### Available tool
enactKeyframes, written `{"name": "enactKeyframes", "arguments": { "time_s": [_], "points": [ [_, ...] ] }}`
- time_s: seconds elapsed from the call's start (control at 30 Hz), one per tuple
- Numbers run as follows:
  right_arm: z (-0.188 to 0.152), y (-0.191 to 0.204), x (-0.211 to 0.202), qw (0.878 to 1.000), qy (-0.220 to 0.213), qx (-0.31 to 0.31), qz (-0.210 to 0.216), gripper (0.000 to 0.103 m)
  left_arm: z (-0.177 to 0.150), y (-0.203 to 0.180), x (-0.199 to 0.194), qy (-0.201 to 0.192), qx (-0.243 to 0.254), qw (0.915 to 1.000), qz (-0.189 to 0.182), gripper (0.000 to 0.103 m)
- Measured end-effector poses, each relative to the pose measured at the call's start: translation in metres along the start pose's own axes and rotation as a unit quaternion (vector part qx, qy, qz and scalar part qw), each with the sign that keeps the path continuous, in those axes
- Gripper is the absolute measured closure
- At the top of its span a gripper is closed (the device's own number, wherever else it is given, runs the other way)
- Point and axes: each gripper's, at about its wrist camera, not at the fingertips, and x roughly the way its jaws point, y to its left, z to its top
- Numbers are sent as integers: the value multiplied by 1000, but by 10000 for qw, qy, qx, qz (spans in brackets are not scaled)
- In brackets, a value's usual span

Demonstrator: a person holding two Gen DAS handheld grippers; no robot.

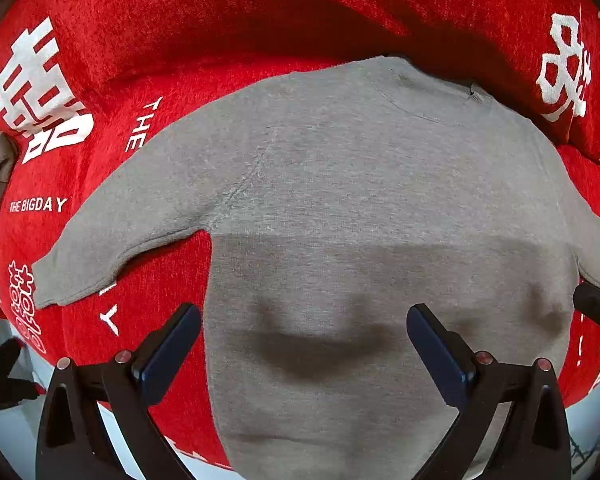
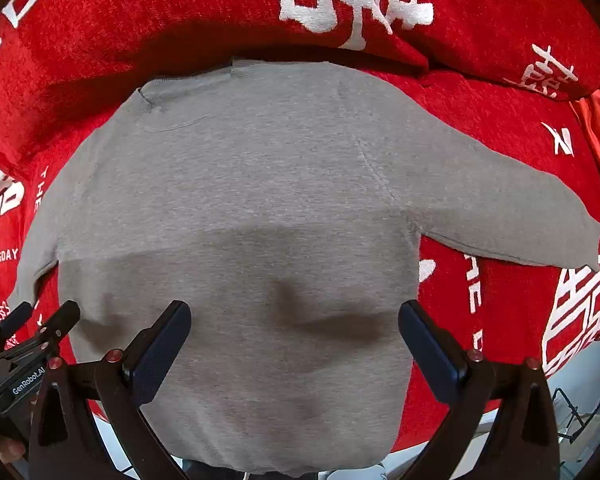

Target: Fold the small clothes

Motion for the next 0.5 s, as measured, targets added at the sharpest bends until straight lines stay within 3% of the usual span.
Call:
{"name": "enactKeyframes", "arguments": {
  "time_s": [0.5],
  "points": [
    [0, -2, 0, 10000, -13, 24, 8, 0, -3, -6, -1, 33, 2, 10000, -1, 0]
  ]
}}
